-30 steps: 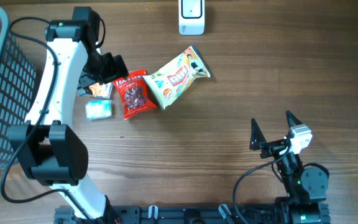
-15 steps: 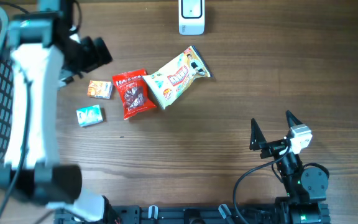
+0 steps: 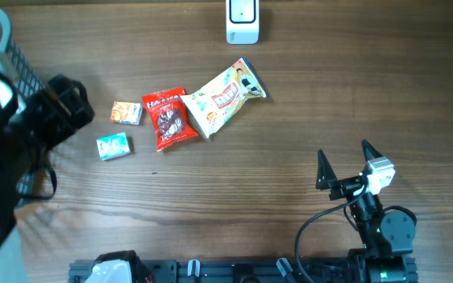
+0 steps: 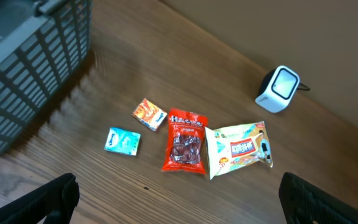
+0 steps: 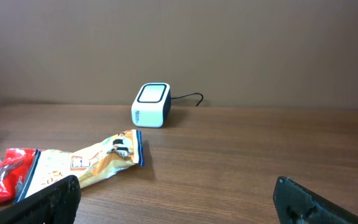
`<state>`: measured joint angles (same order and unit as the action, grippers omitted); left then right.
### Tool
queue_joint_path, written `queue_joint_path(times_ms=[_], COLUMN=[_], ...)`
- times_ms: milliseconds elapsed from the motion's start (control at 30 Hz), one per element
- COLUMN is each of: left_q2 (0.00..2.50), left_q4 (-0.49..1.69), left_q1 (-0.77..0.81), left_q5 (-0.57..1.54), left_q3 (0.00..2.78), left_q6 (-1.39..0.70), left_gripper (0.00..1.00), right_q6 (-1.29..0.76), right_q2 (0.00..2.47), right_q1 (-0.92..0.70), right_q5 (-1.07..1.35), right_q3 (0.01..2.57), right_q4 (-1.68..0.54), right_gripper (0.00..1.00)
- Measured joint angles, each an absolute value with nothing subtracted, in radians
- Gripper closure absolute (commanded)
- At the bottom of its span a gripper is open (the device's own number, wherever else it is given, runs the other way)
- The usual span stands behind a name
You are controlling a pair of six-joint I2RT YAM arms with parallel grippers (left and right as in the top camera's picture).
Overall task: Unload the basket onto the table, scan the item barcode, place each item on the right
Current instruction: 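Retract the left arm to the basket side and hold still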
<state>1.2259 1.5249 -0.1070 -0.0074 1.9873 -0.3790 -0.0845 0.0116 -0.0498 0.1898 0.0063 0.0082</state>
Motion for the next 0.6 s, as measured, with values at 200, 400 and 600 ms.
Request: queue_joint_path(times_ms=[200, 400, 600], left_q2=[1.180, 1.164, 1.163], left_q4=[1.540, 1.541, 1.541], left_q1=[-0.107, -0.107, -0.107], left_q5=[-0.007, -0.007, -0.007], left_q3=[1.987, 1.987, 1.987], left_q6=[-0.379, -0.379, -0.379], left_gripper=[0.00, 0.00, 0.00], right_q6=[-0.084, -0.084, -0.084], right_q2=[0.012, 0.012, 0.012], right_q1=[-0.050, -0.050, -0.050], right_q5=[0.189, 0.190, 0.190], right_q3=[0.006, 0.006, 0.006], right_q4=[0.008, 0.008, 0.008], right_gripper=[0.00, 0.00, 0.00])
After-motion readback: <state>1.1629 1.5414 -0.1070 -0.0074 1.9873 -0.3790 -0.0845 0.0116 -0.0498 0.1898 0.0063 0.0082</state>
